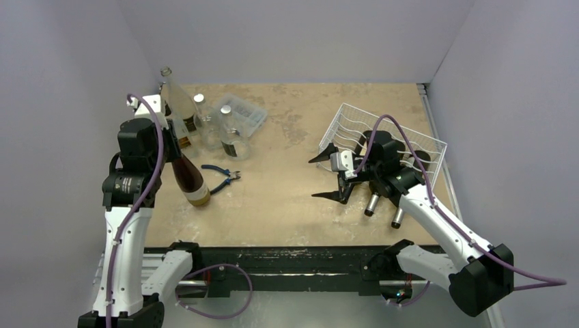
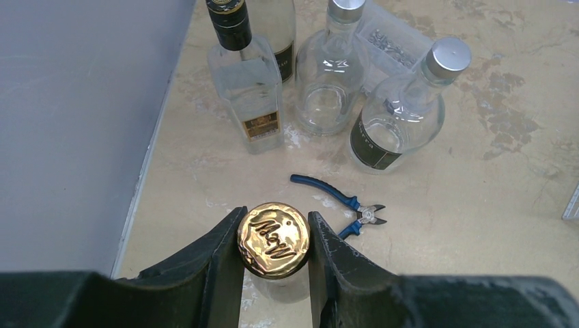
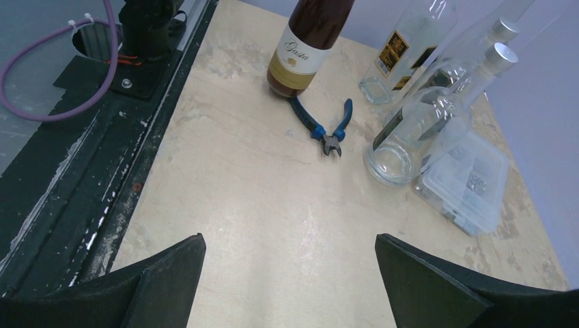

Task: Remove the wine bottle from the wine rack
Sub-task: Place the wine bottle at the center of the board.

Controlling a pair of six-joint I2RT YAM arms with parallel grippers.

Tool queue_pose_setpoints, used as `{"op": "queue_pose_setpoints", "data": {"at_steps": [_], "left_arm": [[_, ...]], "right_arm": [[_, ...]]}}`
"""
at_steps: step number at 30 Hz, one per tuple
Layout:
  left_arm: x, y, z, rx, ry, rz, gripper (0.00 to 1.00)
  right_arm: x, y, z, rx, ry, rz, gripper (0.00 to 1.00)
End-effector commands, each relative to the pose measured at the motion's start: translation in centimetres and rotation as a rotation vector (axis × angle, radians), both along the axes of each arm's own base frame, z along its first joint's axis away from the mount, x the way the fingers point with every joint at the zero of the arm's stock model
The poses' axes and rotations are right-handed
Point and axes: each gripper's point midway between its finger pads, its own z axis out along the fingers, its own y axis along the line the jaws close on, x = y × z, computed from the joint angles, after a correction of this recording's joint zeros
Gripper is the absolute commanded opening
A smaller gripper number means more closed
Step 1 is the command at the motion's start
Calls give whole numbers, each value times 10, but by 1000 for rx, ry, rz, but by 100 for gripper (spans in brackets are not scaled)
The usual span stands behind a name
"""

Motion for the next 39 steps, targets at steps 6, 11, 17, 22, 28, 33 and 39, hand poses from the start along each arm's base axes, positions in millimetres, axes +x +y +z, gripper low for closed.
{"op": "queue_pose_setpoints", "data": {"at_steps": [6, 11, 17, 22, 28, 33, 39], "left_arm": [[8, 7, 116, 4, -415, 22, 0], [-1, 8, 120, 11, -429, 23, 0], [-10, 9, 124, 15, -445, 27, 0], [-12, 10, 127, 21, -451, 29, 0], [-8, 16, 127, 52, -442, 53, 0], [-5, 20, 129, 73, -443, 71, 0], [1, 27, 135, 101, -454, 102, 0]], "right_arm": [[-1, -1, 6, 12, -28, 7, 99], [-1, -1, 6, 12, -28, 7, 99], [-1, -1, 6, 10, -29, 6, 99], [-1, -2, 5, 10, -28, 6, 99], [-1, -2, 6, 12, -29, 7, 99], [-1, -1, 6, 11, -28, 8, 99], [-1, -1, 6, 11, -27, 8, 99]]}}
